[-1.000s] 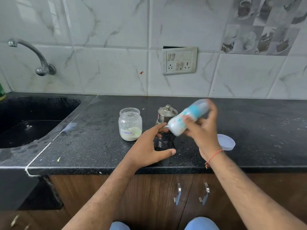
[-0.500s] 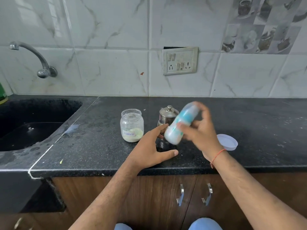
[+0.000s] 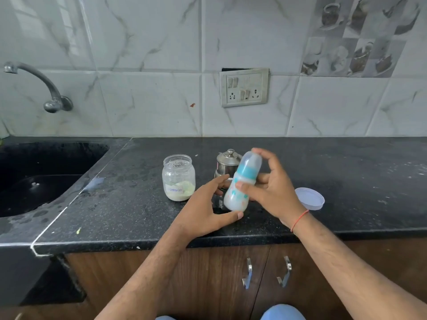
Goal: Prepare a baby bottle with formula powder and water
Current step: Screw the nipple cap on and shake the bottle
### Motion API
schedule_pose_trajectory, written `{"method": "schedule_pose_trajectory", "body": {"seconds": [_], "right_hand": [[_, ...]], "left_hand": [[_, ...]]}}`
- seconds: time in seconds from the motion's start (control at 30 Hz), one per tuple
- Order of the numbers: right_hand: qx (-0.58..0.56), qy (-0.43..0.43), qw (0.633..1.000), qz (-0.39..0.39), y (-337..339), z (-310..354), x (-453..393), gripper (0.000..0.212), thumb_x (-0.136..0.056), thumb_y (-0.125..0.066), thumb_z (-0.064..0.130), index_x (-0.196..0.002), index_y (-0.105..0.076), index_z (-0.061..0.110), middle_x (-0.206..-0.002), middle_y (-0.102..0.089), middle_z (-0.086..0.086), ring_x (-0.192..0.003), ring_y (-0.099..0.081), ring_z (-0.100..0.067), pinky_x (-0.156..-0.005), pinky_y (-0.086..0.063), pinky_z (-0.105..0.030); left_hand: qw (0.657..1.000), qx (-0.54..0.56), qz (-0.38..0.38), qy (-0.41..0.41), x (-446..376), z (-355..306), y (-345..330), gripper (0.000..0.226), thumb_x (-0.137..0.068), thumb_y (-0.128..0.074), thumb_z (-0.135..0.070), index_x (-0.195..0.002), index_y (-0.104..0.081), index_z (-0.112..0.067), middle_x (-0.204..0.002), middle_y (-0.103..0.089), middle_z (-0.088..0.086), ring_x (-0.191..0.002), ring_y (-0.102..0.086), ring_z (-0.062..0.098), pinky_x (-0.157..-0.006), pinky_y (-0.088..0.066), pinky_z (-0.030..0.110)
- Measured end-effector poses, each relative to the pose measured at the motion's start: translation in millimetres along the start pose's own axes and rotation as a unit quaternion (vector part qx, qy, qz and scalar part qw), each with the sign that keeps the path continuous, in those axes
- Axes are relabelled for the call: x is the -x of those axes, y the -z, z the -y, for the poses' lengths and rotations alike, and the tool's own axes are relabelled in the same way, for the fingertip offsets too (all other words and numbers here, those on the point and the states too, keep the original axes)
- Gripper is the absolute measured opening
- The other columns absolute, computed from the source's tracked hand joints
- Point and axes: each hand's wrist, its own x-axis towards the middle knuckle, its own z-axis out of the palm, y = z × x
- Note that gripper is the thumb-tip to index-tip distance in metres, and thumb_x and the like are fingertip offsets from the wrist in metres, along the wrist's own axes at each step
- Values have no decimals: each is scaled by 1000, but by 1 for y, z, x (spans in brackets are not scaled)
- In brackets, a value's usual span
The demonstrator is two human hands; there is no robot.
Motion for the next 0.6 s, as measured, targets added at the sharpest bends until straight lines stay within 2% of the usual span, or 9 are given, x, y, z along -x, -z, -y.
{"method": "schedule_pose_trajectory", "body": {"seconds": [0.03,0.13,0.23,0.27,0.37,0.47,0.5,0.57,0.6], "right_hand": [[4,-2,1000,-3,0,0,1,79,-81,-91,11,-140,-49,44,-113,-81,-10,-102,-80,-31,-86,-64,-60],[-115,-12,985,-128,10,-2,-3,73,-90,-82,2,-143,-45,35,-111,-79,-12,-104,-79,-33,-74,-67,-47],[-12,-6,1000,6,7,-3,0,79,-84,-88,6,-142,-47,42,-110,-81,-9,-103,-80,-32,-78,-66,-49],[-1,-9,1000,2,6,-6,1,78,-84,-89,7,-140,-49,43,-110,-81,-8,-102,-80,-31,-79,-66,-50],[-105,-24,988,-111,11,-8,-2,72,-90,-82,4,-141,-45,38,-108,-81,-8,-105,-79,-31,-77,-67,-48],[-6,-10,1000,-13,9,-8,0,77,-84,-88,6,-138,-49,43,-106,-82,-8,-101,-80,-32,-82,-66,-55],[-1,-9,1000,-17,7,-10,2,76,-83,-89,7,-138,-50,43,-107,-82,-9,-101,-80,-30,-83,-66,-57],[-73,-15,992,-104,10,-11,1,71,-88,-84,4,-137,-48,41,-108,-81,-9,-102,-80,-28,-82,-66,-56],[-91,-16,989,-114,12,-12,-1,70,-89,-83,4,-137,-47,41,-108,-81,-8,-103,-79,-29,-82,-66,-56]], "left_hand": [[1000,-2,3,0,0,-1,0,102,-79,-92,-59,-166,-43,-35,-141,-65,-27,-126,-64,1,-104,-56,31],[1000,-14,2,-2,-1,-6,1,105,-80,-90,-62,-168,-39,-36,-146,-62,-30,-129,-61,-1,-106,-56,31],[1000,-12,1,2,3,-9,2,105,-81,-92,-58,-168,-39,-31,-147,-62,-28,-128,-61,-1,-106,-55,30],[1000,-15,4,4,3,-8,2,105,-81,-92,-57,-169,-39,-31,-148,-62,-27,-128,-61,-1,-107,-55,30],[1000,-17,-1,6,2,-6,4,106,-81,-92,-57,-169,-38,-32,-148,-61,-29,-129,-60,-2,-105,-53,26],[1000,-16,-4,7,4,-7,3,106,-81,-93,-56,-169,-39,-31,-147,-62,-27,-128,-60,-2,-105,-53,25],[1000,-17,-2,6,4,-6,3,106,-81,-93,-55,-169,-38,-31,-147,-61,-27,-128,-60,-2,-105,-53,25],[1000,-14,1,5,2,-5,3,105,-82,-93,-55,-169,-38,-32,-148,-61,-29,-129,-59,-2,-106,-53,26],[1000,-11,0,4,2,-4,3,105,-82,-93,-55,-169,-39,-32,-147,-61,-30,-129,-59,-3,-105,-53,26]]}}
